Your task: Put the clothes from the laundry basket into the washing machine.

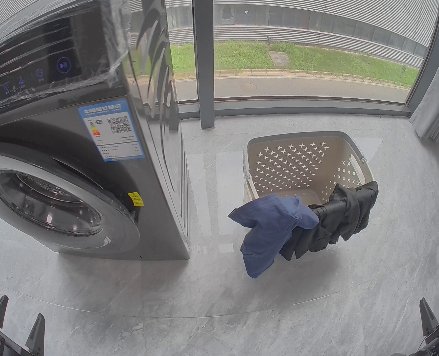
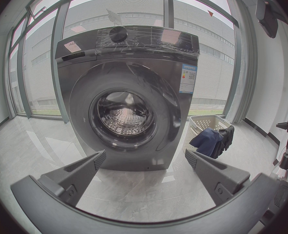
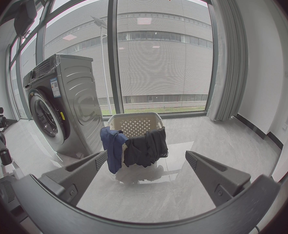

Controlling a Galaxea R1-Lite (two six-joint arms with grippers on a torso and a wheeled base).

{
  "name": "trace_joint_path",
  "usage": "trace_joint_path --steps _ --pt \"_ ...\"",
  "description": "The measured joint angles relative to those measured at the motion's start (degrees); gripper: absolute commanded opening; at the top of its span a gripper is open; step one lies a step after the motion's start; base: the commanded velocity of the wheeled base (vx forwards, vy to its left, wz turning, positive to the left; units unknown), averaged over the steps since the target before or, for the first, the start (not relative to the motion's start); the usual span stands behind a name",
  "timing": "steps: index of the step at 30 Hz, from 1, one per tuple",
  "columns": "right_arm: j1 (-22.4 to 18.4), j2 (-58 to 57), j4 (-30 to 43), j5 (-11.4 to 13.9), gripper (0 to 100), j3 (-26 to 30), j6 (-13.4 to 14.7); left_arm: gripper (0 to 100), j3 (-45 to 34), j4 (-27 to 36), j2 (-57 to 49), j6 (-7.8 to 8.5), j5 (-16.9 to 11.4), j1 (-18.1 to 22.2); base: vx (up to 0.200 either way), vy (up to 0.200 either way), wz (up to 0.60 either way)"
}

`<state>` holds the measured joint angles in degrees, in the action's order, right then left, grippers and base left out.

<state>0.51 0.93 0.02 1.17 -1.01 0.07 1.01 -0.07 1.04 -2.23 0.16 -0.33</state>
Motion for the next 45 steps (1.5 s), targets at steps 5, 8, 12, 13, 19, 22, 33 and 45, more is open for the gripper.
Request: trace_joint_path --steps 5,8,12,13,19,22,33,45 --pt "0.0 0.0 0.0 0.0 100 0.0 0.1 100 0.0 0.0 0.0 0.02 0.0 0.0 0.000 0.040 0.36" --pt "0.0 0.0 0.0 0.0 100 0.0 0.1 100 0.0 0.0 0.0 0.02 0.0 0.0 0.000 0.200 0.00" --pt "0.0 0.0 0.0 0.0 100 0.0 0.1 100 0.0 0.0 0.0 0.05 0.0 0.0 0.000 0.200 0.00" --pt "0.0 0.0 0.0 0.0 100 0.0 0.1 100 0.0 0.0 0.0 0.05 0.0 0.0 0.000 0.200 0.00" --pt "0.0 0.0 0.0 0.0 100 0.0 0.1 100 0.0 0.0 0.0 0.05 0.0 0.0 0.000 0.200 0.00" --pt "0.0 0.0 0.0 0.0 100 0.0 0.1 100 0.0 0.0 0.0 0.07 0.0 0.0 0.000 0.200 0.00" --pt "0.0 0.0 0.0 0.0 100 0.0 0.1 100 0.0 0.0 0.0 0.02 0.0 0.0 0.000 0.000 0.00" --pt "0.0 0.0 0.0 0.0 100 0.0 0.0 100 0.0 0.0 0.0 0.05 0.0 0.0 0.000 0.083 0.00"
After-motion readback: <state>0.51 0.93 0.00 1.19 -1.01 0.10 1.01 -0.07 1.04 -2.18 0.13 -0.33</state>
